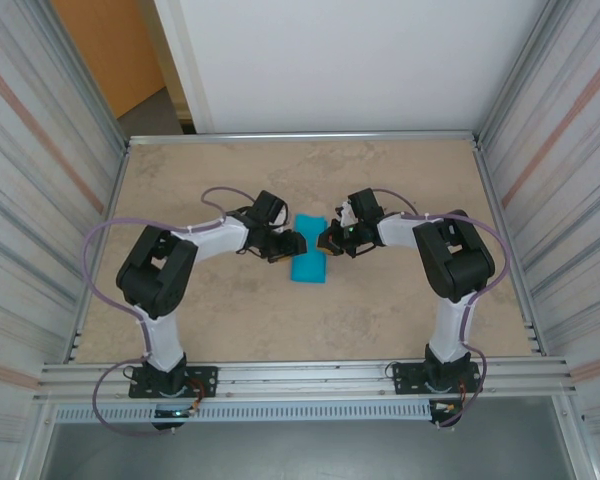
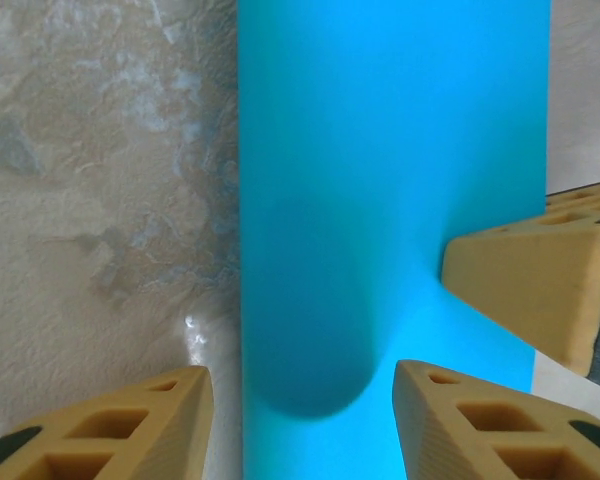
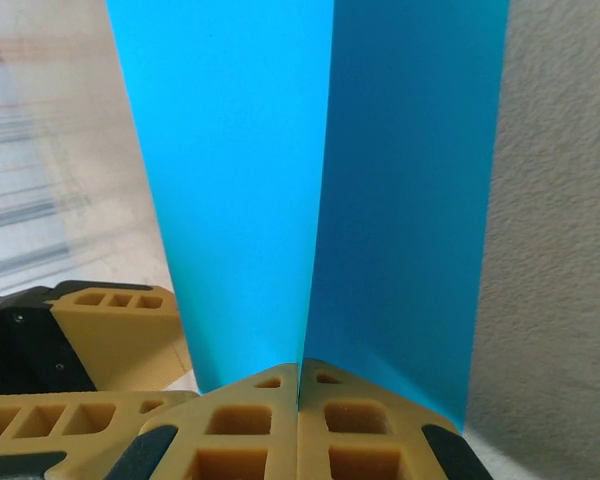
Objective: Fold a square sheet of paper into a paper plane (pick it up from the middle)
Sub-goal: First fold in half a square sheet of paper at the center of the table, then hold the square sheet of paper at the center of the table.
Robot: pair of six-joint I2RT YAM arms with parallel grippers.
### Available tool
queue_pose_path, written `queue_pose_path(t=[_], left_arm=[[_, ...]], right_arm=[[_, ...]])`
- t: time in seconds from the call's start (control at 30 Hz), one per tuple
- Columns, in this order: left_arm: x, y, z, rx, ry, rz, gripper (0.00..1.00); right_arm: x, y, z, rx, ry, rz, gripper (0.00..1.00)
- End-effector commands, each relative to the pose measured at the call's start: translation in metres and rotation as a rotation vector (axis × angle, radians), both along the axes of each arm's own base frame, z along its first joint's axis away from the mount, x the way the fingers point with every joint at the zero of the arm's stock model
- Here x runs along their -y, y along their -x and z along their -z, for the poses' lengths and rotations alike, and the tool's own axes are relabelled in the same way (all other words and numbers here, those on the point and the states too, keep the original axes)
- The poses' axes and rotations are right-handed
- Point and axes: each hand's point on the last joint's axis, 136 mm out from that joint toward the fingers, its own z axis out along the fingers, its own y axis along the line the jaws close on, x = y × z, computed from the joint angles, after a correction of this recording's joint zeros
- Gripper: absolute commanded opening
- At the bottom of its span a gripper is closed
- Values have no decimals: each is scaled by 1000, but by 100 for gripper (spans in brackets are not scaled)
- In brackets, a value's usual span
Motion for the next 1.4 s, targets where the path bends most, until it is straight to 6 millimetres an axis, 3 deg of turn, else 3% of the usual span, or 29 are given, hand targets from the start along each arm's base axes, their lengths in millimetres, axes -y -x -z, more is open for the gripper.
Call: queue_pose_path(t=[0.0, 0.3, 0.47, 0.6, 0.9, 1.1, 1.37], left_arm=[[-5, -3, 8, 13, -92, 12, 51], [0, -7, 17, 7, -105, 21, 46], [-5, 1, 33, -44, -148, 25, 40], [-12, 12, 51, -82, -197, 43, 38], [-22, 28, 85, -151, -300, 87, 39], [-28, 41, 107, -213, -403, 137, 39], [-27, 46, 114, -262, -455, 129, 40]], right_arm=[[3, 1, 8, -13, 10, 2, 6], [6, 2, 11, -23, 23, 9, 9], [14, 1, 3, -21, 44, 22, 24], [33, -4, -13, 7, 57, 58, 35], [72, -13, -28, 92, 167, 47, 37], [76, -17, -25, 117, 206, 22, 37], [77, -19, -28, 148, 213, 30, 37]])
